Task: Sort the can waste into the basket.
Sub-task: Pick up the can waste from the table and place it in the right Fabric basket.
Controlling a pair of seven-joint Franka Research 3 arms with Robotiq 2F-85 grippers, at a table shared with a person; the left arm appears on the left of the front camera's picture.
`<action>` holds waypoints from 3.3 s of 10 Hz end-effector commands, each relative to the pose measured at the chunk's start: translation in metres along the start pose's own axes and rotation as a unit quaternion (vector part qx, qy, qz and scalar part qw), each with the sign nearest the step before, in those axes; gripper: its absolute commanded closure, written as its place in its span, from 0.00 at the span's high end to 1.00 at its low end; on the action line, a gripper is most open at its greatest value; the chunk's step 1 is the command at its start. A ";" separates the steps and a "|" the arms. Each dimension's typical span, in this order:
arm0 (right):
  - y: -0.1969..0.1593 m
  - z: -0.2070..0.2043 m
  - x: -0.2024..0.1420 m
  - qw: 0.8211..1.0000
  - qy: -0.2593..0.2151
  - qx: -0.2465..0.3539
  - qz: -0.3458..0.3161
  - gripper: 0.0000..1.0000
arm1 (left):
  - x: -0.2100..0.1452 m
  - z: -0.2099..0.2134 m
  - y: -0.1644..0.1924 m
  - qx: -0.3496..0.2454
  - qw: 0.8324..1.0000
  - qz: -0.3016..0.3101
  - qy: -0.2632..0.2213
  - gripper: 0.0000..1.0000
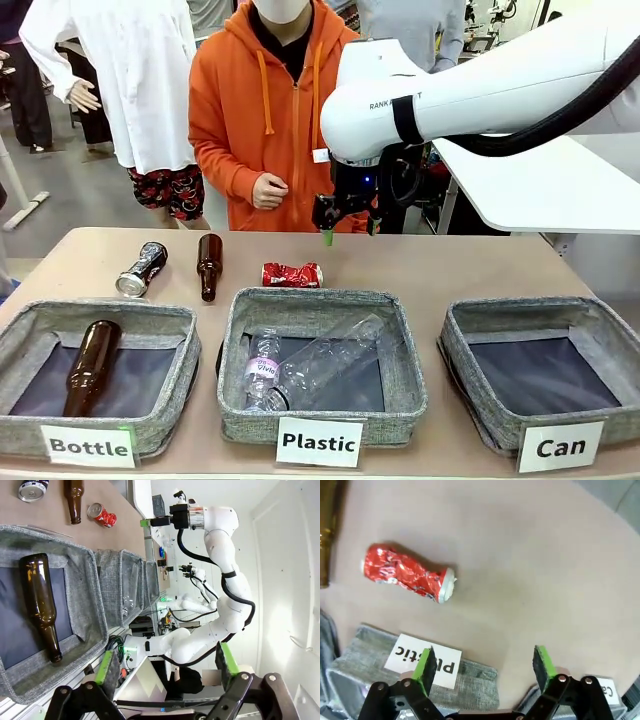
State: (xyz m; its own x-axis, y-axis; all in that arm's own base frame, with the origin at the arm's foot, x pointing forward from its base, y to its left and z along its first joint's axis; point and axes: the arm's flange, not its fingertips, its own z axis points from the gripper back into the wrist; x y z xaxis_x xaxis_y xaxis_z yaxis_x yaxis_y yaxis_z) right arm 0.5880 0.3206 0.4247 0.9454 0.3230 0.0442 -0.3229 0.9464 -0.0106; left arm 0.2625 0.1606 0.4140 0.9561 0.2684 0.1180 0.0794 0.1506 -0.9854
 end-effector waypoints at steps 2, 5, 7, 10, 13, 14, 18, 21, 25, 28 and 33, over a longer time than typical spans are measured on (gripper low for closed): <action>0.003 0.000 -0.006 1.000 0.024 -0.009 0.018 1.00 | 0.001 0.001 -0.004 -0.007 1.000 0.003 -0.003 1.00; -0.010 -0.012 0.010 0.945 -0.026 0.057 0.322 1.00 | 0.001 0.001 -0.004 -0.007 1.000 0.003 -0.003 1.00; -0.014 -0.020 0.007 0.831 -0.034 0.123 0.542 1.00 | 0.001 0.001 -0.004 -0.007 1.000 0.003 -0.003 1.00; -0.010 -0.027 -0.001 0.757 -0.061 0.108 0.641 1.00 | 0.001 0.001 -0.004 -0.007 1.000 0.003 -0.003 1.00; 0.003 -0.027 0.010 0.823 -0.058 0.065 0.561 1.00 | 0.001 0.001 -0.004 -0.007 1.000 0.003 -0.003 1.00; 0.010 -0.034 0.015 0.829 -0.040 0.029 0.558 1.00 | 0.000 0.000 0.000 0.000 1.000 0.000 0.000 1.00; 0.004 -0.050 0.030 0.821 -0.077 0.021 0.566 1.00 | -0.020 0.059 -0.061 -0.146 0.989 -0.015 -0.007 1.00; 0.004 -0.066 0.043 0.813 -0.076 0.030 0.577 1.00 | -0.027 0.146 -0.090 -0.239 0.971 -0.017 -0.017 1.00; 0.009 -0.088 0.058 0.809 -0.053 0.056 0.583 1.00 | -0.044 0.188 -0.096 -0.280 0.958 -0.045 -0.053 1.00; 0.015 -0.100 0.065 0.806 -0.029 0.069 0.587 1.00 | -0.038 0.168 -0.091 -0.263 0.964 -0.026 -0.043 1.00; 0.023 -0.109 0.074 0.794 0.004 0.118 0.596 1.00 | -0.026 0.138 -0.084 -0.228 0.973 -0.007 -0.015 1.00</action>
State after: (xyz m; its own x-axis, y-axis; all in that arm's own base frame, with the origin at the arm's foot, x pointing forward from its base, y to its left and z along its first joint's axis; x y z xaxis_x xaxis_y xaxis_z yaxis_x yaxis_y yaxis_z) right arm 0.6426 0.3614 0.3117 -0.0094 0.9922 0.1239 -0.9924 -0.0244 0.1206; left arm 0.1954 0.2744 0.5131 0.9476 0.3000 0.1097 0.2039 -0.3038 -0.9307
